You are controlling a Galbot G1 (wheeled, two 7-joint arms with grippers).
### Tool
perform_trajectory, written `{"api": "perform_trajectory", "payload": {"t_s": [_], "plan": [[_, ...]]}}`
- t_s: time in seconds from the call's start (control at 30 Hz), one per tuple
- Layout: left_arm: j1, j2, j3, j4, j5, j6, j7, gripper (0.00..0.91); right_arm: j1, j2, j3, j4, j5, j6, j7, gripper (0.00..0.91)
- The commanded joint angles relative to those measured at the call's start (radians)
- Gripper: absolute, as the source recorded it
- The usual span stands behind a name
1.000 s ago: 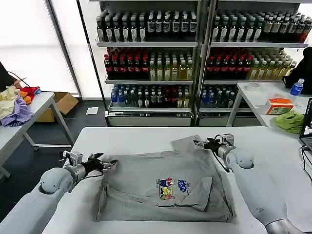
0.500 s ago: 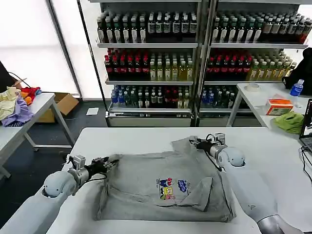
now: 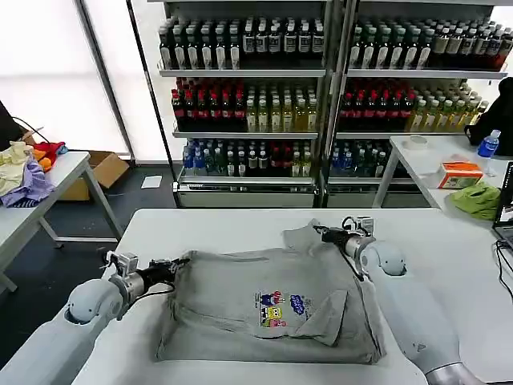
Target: Fold and organize the clothes.
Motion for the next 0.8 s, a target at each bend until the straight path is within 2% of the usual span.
{"api": "perform_trajectory", "payload": {"t_s": [0.03,0.27,0.57,0.8], "plan": [[0.125,0.024,-0.139,-0.186,-0.024,-0.011,-0.011,0.010,-0.143,-0.046,0.097,0.279,0.104,-0.010,0.047,0.000],[0.265,0.043,-0.227,-0.306,0.001,-0.008,-0.026,0.010,-0.427,-0.072,0.225,0.505,0.193,-0.010,0.114,0.000],[0.465,0.043,-0.336,-0.415,0.056,0.008,-0.072,0.010,-0.717,-0.061,0.366,0.682,0.216,-0.010,0.123,0.000],[0.650,0.028,-0.409,-0.473,0.112,0.002,-0.071,0.010,-0.888,-0.020,0.410,0.755,0.198,-0.009,0.128,0.000]]}}
